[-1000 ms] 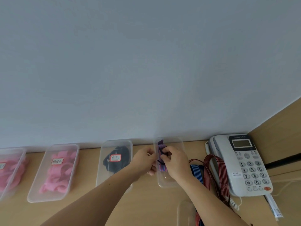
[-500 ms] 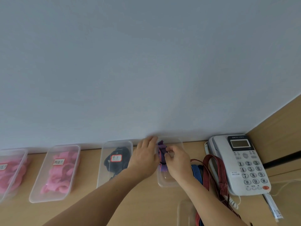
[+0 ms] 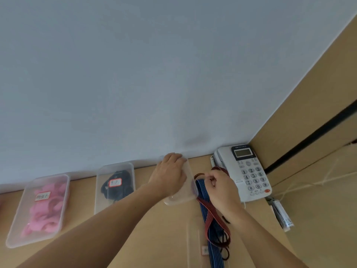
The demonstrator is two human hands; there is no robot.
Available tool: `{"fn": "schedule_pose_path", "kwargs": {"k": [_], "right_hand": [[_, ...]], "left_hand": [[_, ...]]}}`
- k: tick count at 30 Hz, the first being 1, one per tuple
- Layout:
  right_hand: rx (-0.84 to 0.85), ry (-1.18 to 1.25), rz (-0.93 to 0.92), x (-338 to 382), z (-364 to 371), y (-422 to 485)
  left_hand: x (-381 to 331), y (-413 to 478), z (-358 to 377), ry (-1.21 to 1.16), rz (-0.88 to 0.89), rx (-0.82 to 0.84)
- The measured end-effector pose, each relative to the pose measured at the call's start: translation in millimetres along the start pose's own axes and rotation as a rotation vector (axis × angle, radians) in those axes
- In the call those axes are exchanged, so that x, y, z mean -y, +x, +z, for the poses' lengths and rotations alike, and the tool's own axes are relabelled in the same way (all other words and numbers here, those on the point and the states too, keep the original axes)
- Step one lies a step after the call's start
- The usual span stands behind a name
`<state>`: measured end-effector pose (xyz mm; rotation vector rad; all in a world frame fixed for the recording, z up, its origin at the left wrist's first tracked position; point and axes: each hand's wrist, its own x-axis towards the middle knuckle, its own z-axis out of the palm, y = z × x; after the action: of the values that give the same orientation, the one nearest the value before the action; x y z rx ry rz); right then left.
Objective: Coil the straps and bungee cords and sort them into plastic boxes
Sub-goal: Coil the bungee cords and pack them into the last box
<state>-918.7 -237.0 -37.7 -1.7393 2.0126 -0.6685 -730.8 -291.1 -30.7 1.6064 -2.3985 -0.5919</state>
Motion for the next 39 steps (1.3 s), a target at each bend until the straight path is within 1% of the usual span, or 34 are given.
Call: {"fn": "schedule_pose_path", "kwargs": {"k": [4,7,10,13,15,19,22,26,29,33,36,39], "right_hand": [[0.036,-0.088,0.039,-36.9,-34.1,-18.8],[0.13,-0.133,0.072,-63.3,-49.3,-34.2],[0.227,-0.191,0.065,-87.7,-55.8,-47.8],[0.316,-0.242,0.024,-105.7,-55.7,-54.0],[0.358,-0.277,-0.035,-113.2,-51.9,-57.0],[0.349,-0.332,-0.084,-118.1,-42.6,-58.5],[0.359,-0.384,-0.079,-118.3,-35.3,-56.1],[0.341,-0.401,-0.031,-117.5,-27.1,-54.6],[0.332,-0.314,0.071,-118.4,-26.9,-52.5],[0.311,-0.045,0.246,-109.1,-39.3,-56.5],[0.275,0.163,0.269,-91.6,-63.1,-55.8],[0.225,0.371,0.215,-69.0,-102.9,-48.7]], "left_hand": [[-39.8,-12.4,7.7,-0.043,0.003,-0.038],[-61.6,-24.7,16.4,-0.078,0.021,0.03],[-86.4,-35.8,25.2,-0.116,-0.049,0.07],[-112.2,-41.8,35.1,-0.136,-0.123,0.051],[-127.6,-46.4,40.8,-0.183,-0.178,0.025],[-147.0,-63.7,50.1,-0.239,-0.286,-0.034],[-151.6,-78.1,56.5,-0.263,-0.356,-0.081],[-150.0,-88.1,62.0,-0.253,-0.389,-0.078],[-148.9,-85.5,62.4,-0.257,-0.384,-0.09],[-152.2,-81.1,58.1,-0.28,-0.353,-0.093],[-155.1,-74.2,45.6,-0.273,-0.292,-0.087],[-159.1,-64.9,24.2,-0.235,-0.196,-0.088]]}}
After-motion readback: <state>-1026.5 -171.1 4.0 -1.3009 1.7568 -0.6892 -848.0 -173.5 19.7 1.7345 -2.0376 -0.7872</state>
